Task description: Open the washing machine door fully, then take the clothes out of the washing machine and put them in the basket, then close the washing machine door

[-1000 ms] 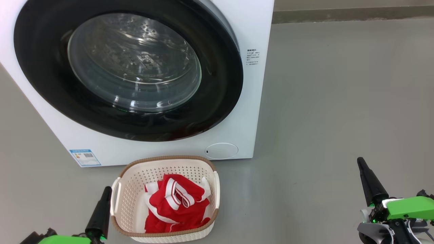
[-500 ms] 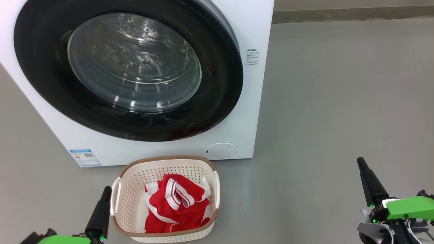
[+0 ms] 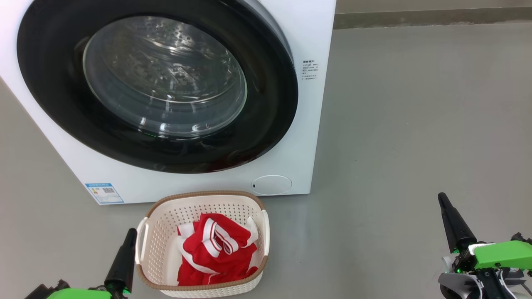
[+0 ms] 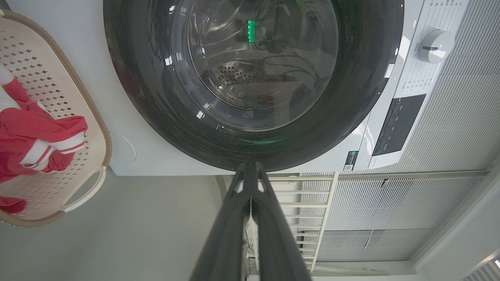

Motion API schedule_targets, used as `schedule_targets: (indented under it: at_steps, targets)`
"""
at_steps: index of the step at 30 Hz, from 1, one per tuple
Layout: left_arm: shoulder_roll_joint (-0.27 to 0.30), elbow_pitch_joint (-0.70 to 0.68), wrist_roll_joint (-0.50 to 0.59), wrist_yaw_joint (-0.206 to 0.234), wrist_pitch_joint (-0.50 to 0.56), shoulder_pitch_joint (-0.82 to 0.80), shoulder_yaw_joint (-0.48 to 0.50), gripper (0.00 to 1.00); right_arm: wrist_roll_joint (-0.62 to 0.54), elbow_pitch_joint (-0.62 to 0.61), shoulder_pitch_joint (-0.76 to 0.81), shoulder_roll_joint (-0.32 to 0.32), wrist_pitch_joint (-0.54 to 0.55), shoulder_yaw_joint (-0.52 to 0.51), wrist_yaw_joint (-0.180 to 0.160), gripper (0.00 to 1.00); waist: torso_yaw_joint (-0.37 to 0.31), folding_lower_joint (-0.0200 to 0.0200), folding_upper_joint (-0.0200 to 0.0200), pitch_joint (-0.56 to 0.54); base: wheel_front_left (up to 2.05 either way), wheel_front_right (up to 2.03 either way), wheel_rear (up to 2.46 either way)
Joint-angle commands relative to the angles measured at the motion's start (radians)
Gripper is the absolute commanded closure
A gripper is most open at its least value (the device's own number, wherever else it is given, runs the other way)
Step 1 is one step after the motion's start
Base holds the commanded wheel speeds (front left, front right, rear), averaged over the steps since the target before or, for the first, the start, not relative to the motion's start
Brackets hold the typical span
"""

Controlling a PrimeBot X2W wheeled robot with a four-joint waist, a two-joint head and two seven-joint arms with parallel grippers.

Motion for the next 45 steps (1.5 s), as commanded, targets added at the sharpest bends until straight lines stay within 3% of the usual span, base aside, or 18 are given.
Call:
schedule_targets:
  at_steps: [1, 45]
  targets:
    - [0.009, -0.020, 0.009, -0.007, 0.005, -0.041, 0.036, 1.00, -0.006, -0.024, -0.043, -0.006, 0.007, 0.015, 0.001, 1.00, 0.000, 0.0000, -0.0001, 0.000, 0.00, 0.00, 0.00]
    - [0.007, -0.020, 0.011, -0.007, 0.007, -0.041, 0.038, 1.00, -0.009, -0.024, -0.043, -0.004, 0.010, 0.012, 0.001, 1.00, 0.000, 0.0000, -0.0001, 0.000, 0.00, 0.00, 0.00]
